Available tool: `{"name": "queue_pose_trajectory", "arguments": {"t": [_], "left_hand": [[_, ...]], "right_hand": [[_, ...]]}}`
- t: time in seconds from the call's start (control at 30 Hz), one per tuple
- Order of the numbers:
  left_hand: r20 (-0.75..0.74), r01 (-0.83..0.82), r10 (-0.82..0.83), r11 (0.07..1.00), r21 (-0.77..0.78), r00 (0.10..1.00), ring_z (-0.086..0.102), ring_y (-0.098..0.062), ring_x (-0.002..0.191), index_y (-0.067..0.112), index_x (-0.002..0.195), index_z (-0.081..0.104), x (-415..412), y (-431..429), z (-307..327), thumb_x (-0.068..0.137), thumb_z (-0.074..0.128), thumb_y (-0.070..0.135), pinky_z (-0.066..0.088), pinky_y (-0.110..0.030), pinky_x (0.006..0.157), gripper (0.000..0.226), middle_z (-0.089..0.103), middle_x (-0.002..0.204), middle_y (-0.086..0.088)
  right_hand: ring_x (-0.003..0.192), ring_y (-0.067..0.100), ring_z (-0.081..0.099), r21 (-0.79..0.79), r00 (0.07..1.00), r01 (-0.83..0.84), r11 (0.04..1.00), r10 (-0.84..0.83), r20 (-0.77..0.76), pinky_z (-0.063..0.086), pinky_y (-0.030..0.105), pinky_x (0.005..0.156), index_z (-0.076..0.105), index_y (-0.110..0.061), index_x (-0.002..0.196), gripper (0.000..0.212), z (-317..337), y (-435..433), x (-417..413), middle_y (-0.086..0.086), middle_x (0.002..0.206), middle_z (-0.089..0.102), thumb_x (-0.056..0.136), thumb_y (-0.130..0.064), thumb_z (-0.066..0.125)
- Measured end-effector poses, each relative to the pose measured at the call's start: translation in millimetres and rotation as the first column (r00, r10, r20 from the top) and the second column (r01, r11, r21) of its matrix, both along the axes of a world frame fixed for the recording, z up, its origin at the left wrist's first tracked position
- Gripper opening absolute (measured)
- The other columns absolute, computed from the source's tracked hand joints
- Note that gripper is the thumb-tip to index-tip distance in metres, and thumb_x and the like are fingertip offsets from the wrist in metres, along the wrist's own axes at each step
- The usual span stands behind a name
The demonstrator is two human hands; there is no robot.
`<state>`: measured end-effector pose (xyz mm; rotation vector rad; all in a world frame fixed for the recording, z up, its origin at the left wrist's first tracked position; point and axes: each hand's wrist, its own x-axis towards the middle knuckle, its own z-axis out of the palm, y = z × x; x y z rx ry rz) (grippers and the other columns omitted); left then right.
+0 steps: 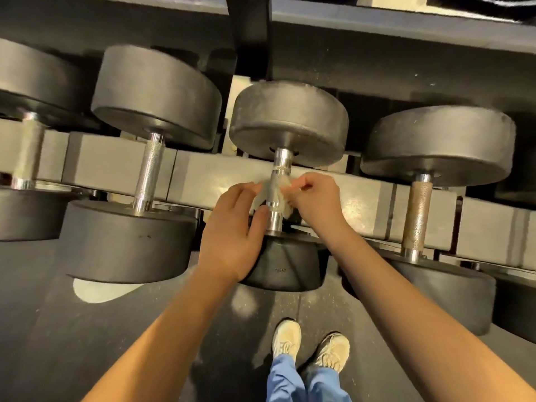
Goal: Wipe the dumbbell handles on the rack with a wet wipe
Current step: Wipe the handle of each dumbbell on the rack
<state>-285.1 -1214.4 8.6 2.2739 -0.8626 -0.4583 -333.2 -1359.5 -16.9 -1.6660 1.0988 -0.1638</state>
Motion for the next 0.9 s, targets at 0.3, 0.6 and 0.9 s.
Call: {"name": "queue_pose_trajectory", "arguments": {"t": [0.3, 0.6, 0.9], "left_hand": [[-0.027, -0.019, 0.019, 1.0, -0.02, 0.999, 0.045, -0.006, 0.117, 0.018, 0.13, 0.052, -1, 0, 0, 0.087, 0.024, 0.052, 0.04, -0.025, 0.089, 0.062, 0.05, 0.129, 0.007], [-0.042, -0.057, 0.055, 0.997, -0.046, 0.998, 0.046, -0.006, 0.115, 0.016, 0.129, 0.053, -1, 1, -2, 0.088, 0.024, 0.051, 0.038, -0.022, 0.089, 0.061, 0.051, 0.126, 0.006], [-0.045, -0.057, 0.054, 0.997, -0.047, 0.998, 0.04, 0.001, 0.116, 0.022, 0.134, 0.05, -2, 3, -3, 0.092, 0.025, 0.049, 0.035, -0.02, 0.094, 0.055, 0.048, 0.131, 0.009]], "right_hand": [[0.056, -0.003, 0.05, -0.127, 0.998, 0.04, 0.991, -0.033, 0.058, 0.036, 0.002, 0.053, 0.06, -0.007, 0.075, 0.012, 10, 1, 7, -0.009, 0.069, 0.055, 0.084, -0.01, 0.067], [0.077, 0.012, 0.056, -0.213, 0.978, -0.208, 0.955, 0.207, -0.025, 0.044, 0.022, 0.069, 0.06, -0.02, 0.07, 0.017, 7, -1, 6, -0.002, 0.082, 0.061, 0.08, -0.015, 0.073], [0.079, 0.016, 0.058, -0.541, 0.925, -0.351, 0.765, 0.373, -0.072, 0.049, 0.028, 0.073, 0.072, -0.007, 0.095, 0.012, 3, 0, -2, 0.006, 0.094, 0.06, 0.085, -0.008, 0.065]]}}
